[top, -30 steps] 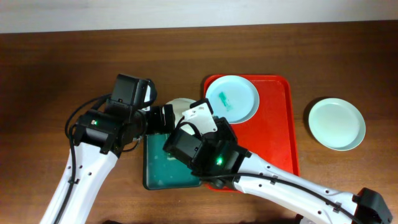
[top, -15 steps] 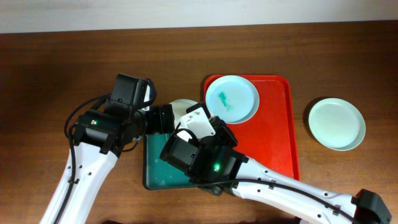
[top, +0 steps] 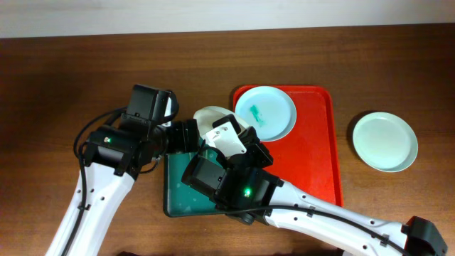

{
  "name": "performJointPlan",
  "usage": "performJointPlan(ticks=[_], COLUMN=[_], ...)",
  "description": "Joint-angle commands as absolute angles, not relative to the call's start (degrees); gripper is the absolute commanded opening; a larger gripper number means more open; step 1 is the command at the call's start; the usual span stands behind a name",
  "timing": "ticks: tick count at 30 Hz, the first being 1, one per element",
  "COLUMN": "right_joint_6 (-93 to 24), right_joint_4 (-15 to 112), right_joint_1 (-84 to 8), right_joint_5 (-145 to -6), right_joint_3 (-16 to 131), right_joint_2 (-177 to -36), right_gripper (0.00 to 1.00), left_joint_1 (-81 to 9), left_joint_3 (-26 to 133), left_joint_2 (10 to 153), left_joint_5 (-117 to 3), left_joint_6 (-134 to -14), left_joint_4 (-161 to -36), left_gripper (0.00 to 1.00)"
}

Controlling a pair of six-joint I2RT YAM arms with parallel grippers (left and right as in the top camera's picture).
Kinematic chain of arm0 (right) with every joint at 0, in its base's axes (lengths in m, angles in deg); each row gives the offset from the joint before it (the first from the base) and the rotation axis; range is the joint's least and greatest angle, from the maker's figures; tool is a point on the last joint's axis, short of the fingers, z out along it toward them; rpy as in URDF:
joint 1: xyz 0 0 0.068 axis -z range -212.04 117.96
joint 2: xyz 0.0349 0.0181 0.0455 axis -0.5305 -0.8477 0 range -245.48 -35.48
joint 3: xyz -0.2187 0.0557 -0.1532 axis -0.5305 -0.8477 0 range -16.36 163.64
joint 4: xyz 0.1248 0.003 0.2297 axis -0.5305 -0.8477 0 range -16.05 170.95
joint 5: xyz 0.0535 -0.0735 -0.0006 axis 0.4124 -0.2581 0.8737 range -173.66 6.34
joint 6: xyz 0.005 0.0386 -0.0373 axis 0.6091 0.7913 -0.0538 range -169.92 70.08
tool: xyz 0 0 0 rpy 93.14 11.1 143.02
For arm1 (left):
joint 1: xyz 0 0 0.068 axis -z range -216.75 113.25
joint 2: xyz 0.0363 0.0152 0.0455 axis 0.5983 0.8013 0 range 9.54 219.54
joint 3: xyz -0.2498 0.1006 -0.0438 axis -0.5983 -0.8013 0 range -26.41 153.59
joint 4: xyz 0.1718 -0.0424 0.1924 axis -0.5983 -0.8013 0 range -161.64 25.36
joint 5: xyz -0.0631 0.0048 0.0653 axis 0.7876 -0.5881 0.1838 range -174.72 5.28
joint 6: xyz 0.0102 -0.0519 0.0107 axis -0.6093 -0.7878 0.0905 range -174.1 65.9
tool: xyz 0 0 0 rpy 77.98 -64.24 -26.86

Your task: Clean dirty plates on tray and stack at the side

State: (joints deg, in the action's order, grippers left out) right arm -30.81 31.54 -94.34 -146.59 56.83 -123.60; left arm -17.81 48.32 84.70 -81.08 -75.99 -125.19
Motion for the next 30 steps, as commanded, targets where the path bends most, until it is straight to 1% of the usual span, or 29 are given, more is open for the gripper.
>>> performJointPlan(ticks=[1,2,3,4,5,6,7,8,9,10,12,13,14,15,16,18,19,20,21,23,24,25,26,28,30], right_joint_6=[-28.05,-29.13,-29.41,-26.13,-27.62,-25.67,-27.09,-28.27,-25.50,-27.35,-24.93,-22.20,-15.68,-11.36,-12.03,-23.44,-27.53,-28.71,-28.71,-28.47,-27.95,-26.70,-26.46,-23.25,-23.64], right_joint_4=[33.27,33.51,32.96,33.80,33.10,32.24,33.29,32.05,32.44,31.52,31.04,30.41,28.42,27.02,27.11,27.54,26.69,25.80,25.42,25.16,24.62,23.92,23.72,23.52,23.52], right_joint_1=[-95.04,-95.04,-94.58,-93.31,-93.16,-92.70,-92.44,-92.18,-91.57,-91.57,-90.76,-89.69,-86.36,-81.27,-72.53,-59.46,-50.85,-42.50,-34.08,-16.27,-8.49,-2.98,5.76,13.54,16.73], right_joint_5=[-141.26,-139.18,-142.62,-137.59,-138.55,-141.39,-137.68,-142.99,-141.28,-139.99,-138.38,-133.85,-124.26,-112.65,-95.49,-72.56,-61.00,-54.55,-53.94,-59.14,-63.87,-69.15,-76.54,-78.16,-78.23], right_joint_3=[58.23,58.23,58.23,58.38,58.38,58.38,58.67,58.67,58.80,58.86,58.86,58.86,58.86,58.86,58.86,58.88,58.88,58.88,58.88,58.88,58.86,58.86,58.84,58.82,58.82], right_joint_2=[-122.18,-122.20,-122.20,-122.07,-122.09,-122.09,-122.07,-122.07,-121.96,-121.98,-121.98,-121.98,-121.98,-122.05,-122.02,-121.89,-121.81,-121.81,-121.81,-121.83,-122.13,-122.72,-124.84,-129.67,-136.14], right_gripper=[0.04,0.04,0.04,0.04,0.04,0.04,0.04,0.04,0.04,0.04,0.04,0.04,0.04,0.04,0.04,0.04,0.04,0.04,0.04,0.04,0.04,0.04,0.04,0.04,0.04], left_joint_1=[-17.92,-17.92,-17.92,-17.92,-17.92,-17.92,-17.92,-17.92,-17.92,-17.92,-17.92,-17.92,-17.92,-17.92,-17.92,-17.92,-17.92,-17.92,-17.92,-17.92,-17.92,-17.92,-17.92,-17.92,-17.92], left_joint_3=[48.85,48.85,48.85,48.85,48.85,48.85,48.85,48.85,48.85,48.85,48.85,48.85,48.85,48.85,48.85,48.85,48.85,48.85,48.85,48.85,48.85,48.85,48.85,48.85,48.85], left_joint_2=[84.52,84.52,84.52,84.52,84.52,84.52,84.52,84.52,84.52,84.52,84.52,84.52,84.52,84.52,84.52,84.52,84.52,84.52,84.52,84.52,84.52,84.52,84.52,84.52,84.52], left_joint_5=[-81.05,-81.08,-81.05,-81.05,-81.05,-81.05,-81.05,-81.05,-81.08,-81.05,-81.05,-81.05,-81.05,-81.05,-81.05,-81.05,-81.05,-81.05,-81.05,-81.05,-81.05,-81.05,-81.05,-81.05,-81.05], left_joint_6=[-75.07,-75.07,-75.07,-75.07,-75.07,-75.07,-75.07,-75.07,-75.07,-75.07,-75.07,-75.07,-75.07,-75.07,-75.07,-75.07,-75.07,-75.07,-75.07,-75.07,-75.07,-75.07,-75.07,-75.07,-75.07], left_joint_4=[-125.13,-125.13,-125.13,-125.13,-125.13,-125.13,-125.13,-125.13,-125.13,-125.13,-125.13,-125.13,-125.13,-125.13,-125.13,-125.13,-125.13,-125.13,-125.13,-125.13,-125.13,-125.13,-125.13,-125.13,-125.13], left_gripper=[0.99,0.99,0.99,0.99,0.99,1.00,0.99,0.99,0.99,0.99,1.00,0.99,1.00,0.99,0.99,0.99,0.99,0.99,0.99,0.99,0.99,0.99,0.99,0.99,0.99])
